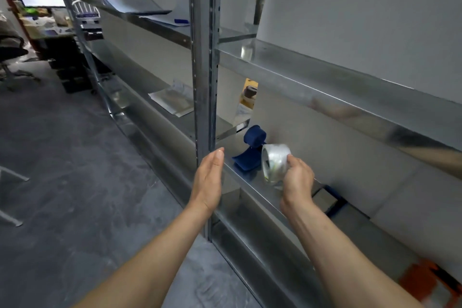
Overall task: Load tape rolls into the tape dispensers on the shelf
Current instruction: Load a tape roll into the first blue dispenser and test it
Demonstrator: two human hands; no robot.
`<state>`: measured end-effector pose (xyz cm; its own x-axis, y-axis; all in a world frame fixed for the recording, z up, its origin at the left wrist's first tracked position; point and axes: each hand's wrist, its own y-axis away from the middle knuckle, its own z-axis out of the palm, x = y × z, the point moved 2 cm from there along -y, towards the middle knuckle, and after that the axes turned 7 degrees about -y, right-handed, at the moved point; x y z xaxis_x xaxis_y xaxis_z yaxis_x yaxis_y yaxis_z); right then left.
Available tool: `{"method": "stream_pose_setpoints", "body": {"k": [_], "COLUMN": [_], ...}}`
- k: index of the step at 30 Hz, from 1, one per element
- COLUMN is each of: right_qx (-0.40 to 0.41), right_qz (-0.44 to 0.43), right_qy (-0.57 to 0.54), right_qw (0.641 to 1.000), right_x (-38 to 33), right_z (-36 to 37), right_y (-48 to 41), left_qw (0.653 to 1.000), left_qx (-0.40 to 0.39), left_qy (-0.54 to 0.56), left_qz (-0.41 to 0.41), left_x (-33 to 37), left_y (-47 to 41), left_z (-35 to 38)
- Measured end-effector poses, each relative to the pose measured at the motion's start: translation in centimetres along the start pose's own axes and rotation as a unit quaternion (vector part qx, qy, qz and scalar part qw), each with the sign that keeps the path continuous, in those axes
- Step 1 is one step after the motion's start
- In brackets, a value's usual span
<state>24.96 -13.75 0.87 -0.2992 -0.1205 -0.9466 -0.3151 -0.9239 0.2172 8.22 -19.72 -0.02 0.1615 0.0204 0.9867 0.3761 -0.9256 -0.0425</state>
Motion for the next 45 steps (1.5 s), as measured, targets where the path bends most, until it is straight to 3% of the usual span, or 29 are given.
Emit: {"method": "stream_pose_setpoints", "body": {"k": [8,18,25,29,38,45], "right_qx": [0.088,0.152,0.166,0.191,0.269,0.332], "right_qz": [0.013,0.047,0.068,0.08,0.056,0.078], "right_qy": [-0.024,-0.013,0.07,0.098,0.099,-0.008], "right_qw": [0.996,0.987,0.981,0.973,0.956,0.94], "right_x": [1.8,4.3,5.7,5.6,6.5,8.1], "right_z": [4.3,7.4,7.9,8.5,10.0,11.1], "right_y": [-2.5,-9.9,-14.0,-15.4,-16.8,-16.6], "left_qw": [0.999,0.993,0.986,0.974,0.934,0.907], "left_qx": [-0.048,-0.109,-0.154,-0.211,-0.313,-0.395], "left_qy": [-0.003,-0.033,-0.065,-0.072,-0.027,-0.046], "left_qz": [0.0,-0.007,-0.027,-0.033,-0.172,-0.141], "left_x": [-1.1,-1.5,-1.8,-2.2,-4.9,-5.7], "left_y": [-6.0,-14.9,-20.2,-22.8,-28.3,-30.2], "left_z": [-1.7,1.1,4.7,6.6,10.0,11.0]}}
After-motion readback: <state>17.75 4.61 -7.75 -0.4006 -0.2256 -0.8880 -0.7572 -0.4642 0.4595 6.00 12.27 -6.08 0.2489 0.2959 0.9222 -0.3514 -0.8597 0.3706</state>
